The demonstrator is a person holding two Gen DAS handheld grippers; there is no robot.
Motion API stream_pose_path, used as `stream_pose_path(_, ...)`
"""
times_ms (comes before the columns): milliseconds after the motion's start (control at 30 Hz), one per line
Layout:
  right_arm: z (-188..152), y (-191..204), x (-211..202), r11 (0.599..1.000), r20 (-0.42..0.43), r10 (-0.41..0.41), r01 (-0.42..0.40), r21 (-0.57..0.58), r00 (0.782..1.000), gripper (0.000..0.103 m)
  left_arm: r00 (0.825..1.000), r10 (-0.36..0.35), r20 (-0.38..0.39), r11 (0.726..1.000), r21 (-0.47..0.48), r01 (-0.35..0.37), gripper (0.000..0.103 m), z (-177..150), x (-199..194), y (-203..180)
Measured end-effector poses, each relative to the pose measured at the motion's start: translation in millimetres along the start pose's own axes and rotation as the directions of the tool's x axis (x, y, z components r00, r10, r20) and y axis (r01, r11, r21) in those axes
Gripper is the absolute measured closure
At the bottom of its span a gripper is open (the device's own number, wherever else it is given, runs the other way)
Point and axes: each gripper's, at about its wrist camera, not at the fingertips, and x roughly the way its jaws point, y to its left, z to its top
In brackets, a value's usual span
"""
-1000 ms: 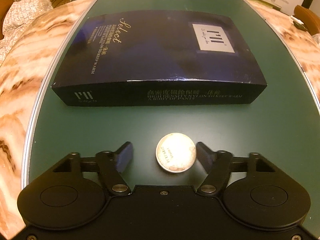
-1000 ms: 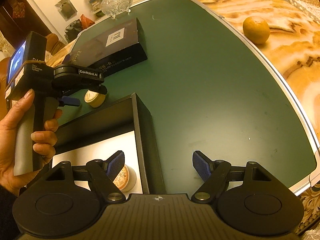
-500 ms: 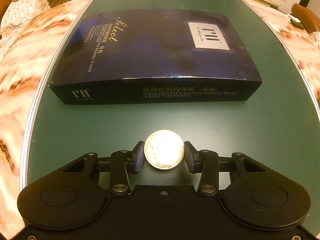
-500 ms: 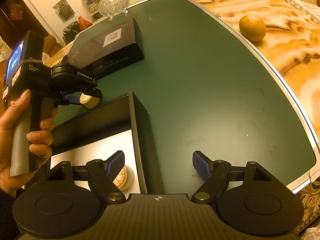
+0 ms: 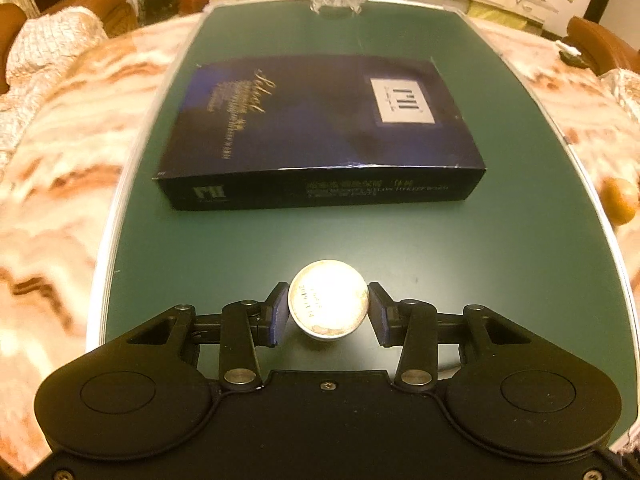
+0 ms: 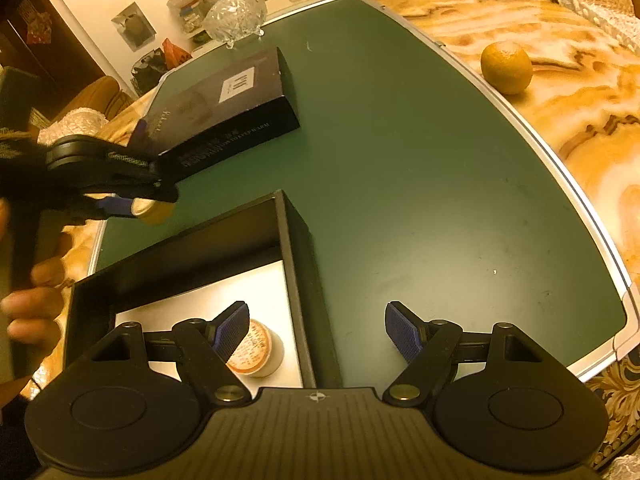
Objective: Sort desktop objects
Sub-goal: 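Close the left tool on the cream tin and lift it, then lower the cream tin between the other tins and open the left tool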
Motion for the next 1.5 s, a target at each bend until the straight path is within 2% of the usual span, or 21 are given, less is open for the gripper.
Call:
stream_pose_path(333,-11,12,-23,1.0,0.016,-0.003,0.003,-0.028,1.0,0.025,1.0,-0.008,-0.01,1.0,0.017,0.008,0.062,-48,-49,2)
stream_pose_path(667,-29,7,-38,0.999,0.013,-0.039,0.039,-0.032,0.999,0.025,0.996,-0.038,-0.084,0.999,-0.019,0.037,0.062,-93,-35,-2)
stream_pose_path(900,-35,3,-44,0.998,0.009,-0.051,0.052,-0.031,0.999,0.025,0.993,-0.035,-0.116,0.999,-0.019,0.033,0.062,-105,-19,-8)
stream_pose_path(1067,-34,4,-43,0.998,0.01,-0.052,0.053,-0.034,0.999,0.025,0.993,0.006,-0.114,1.0,-0.005,-0.007,0.062,-109,-11,-11)
stream_pose_path(1500,-35,9,-38,0.997,-0.004,-0.063,0.063,-0.053,0.998,0.025,0.993,-0.006,-0.12,1.0,-0.022,0.003,0.062,-114,-4,-9)
